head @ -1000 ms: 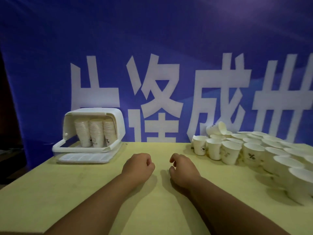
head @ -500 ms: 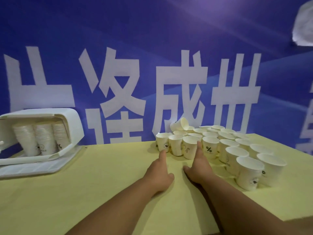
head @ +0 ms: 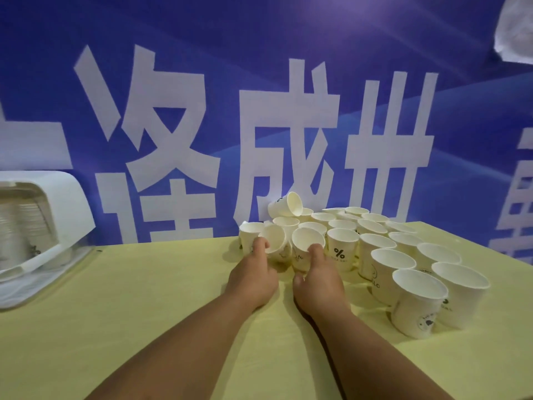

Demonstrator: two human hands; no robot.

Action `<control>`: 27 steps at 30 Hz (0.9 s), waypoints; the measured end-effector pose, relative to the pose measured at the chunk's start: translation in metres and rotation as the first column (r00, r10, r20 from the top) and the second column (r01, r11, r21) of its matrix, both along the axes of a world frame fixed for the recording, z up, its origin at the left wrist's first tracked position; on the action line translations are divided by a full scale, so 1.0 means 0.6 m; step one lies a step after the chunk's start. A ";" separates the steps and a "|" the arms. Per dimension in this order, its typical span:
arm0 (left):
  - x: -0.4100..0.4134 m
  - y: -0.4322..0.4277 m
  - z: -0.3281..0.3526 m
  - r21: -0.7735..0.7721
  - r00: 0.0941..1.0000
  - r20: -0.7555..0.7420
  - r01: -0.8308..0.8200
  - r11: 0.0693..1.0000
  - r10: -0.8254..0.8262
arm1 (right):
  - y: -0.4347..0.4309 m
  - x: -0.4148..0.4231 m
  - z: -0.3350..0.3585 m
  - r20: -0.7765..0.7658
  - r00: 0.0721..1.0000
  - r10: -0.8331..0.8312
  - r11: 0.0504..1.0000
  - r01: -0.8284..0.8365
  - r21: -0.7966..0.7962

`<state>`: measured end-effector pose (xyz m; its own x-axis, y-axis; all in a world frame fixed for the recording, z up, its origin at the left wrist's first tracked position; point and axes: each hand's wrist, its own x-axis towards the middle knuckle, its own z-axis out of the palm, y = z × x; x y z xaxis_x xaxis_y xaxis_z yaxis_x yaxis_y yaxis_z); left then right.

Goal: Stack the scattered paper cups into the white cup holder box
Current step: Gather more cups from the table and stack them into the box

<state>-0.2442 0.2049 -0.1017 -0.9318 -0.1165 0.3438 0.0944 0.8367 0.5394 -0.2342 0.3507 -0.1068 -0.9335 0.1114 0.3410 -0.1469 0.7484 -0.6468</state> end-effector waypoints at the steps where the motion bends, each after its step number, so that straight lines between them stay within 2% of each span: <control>1: 0.002 -0.002 -0.002 0.019 1.000 -0.016 -0.009 1.000 0.010 | 0.000 0.002 0.001 -0.015 1.000 -0.017 1.000 0.017 -0.020; 7: 0.025 -0.004 0.002 0.050 0.986 -0.156 -0.053 0.997 0.060 | 0.006 0.011 0.008 -0.046 0.989 -0.143 0.981 0.136 -0.141; 12: 0.066 -0.032 0.014 0.016 0.977 -0.197 -0.076 0.997 0.078 | 0.004 0.023 0.013 -0.124 0.980 -0.157 0.971 0.130 -0.202; 15: 0.097 -0.076 0.021 -0.058 0.977 -0.208 -0.063 0.996 0.050 | -0.007 0.029 0.021 -0.147 0.984 -0.099 0.988 0.079 -0.136; 19: 0.140 -0.158 0.030 -0.055 0.973 -0.223 -0.077 0.995 0.063 | -0.060 0.044 0.042 -0.174 0.983 0.065 0.996 -0.075 -0.051; 22: 0.168 -0.222 0.040 -0.030 0.971 -0.230 -0.080 0.996 0.071 | -0.126 0.053 0.064 -0.222 0.960 0.171 0.980 -0.189 -0.062; 27: 0.187 -0.329 0.055 0.059 0.945 -0.289 -0.141 0.988 0.152 | -0.260 0.066 0.088 -0.281 0.918 0.282 0.920 -0.341 -0.191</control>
<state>-0.1318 0.0076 -0.0687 -0.7630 -0.2619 0.5910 0.1303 0.8332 0.5374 -0.1948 0.1947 -0.0541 -0.8248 -0.0678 0.5614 -0.5222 0.4722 -0.7102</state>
